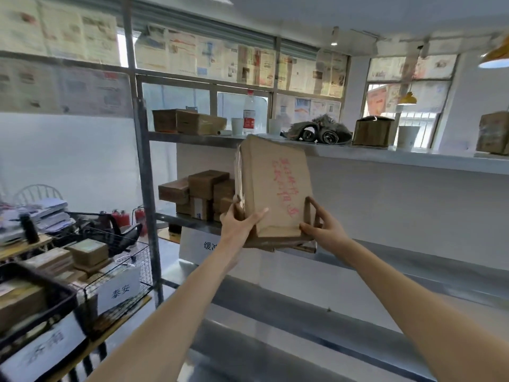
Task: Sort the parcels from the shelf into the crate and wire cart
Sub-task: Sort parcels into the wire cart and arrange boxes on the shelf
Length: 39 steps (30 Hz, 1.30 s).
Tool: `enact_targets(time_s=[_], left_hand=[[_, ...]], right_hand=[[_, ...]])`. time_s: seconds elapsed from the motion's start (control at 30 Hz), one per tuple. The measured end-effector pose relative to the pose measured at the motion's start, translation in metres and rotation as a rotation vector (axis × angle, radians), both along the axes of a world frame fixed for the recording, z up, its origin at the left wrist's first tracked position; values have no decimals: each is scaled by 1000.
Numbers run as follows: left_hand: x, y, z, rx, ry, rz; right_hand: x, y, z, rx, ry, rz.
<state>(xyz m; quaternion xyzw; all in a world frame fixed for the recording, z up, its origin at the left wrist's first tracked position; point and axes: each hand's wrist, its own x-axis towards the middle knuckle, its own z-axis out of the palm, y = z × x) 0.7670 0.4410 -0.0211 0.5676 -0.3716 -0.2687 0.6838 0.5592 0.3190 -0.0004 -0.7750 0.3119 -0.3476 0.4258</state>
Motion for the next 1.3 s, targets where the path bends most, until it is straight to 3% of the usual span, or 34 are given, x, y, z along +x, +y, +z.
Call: enact_targets(time_s=[0.17,0.23,0.33,0.5,0.63,0.97,1.2,1.3], left_hand=[[29,88,16,-130,121,9],[38,117,18,-121,82,10],[51,152,14,-117,21,100],[84,212,10,-185,95,290],[108,243,13,-213,192,338],[201,272,-2,-95,168,518],[285,264,-21,-26,155,698],[319,259,-28,-10,93,759]], right_hand=[[56,59,8,64,-7,149],[84,90,12,42,41,207],[128,135,15,64,-26,276],[181,202,30,220,-80,398],[212,235,35,172,-83,513],[308,236,29,335,-256,609],[398,207,14,-18,-243,508],[439,191,5,-4,-193,518]])
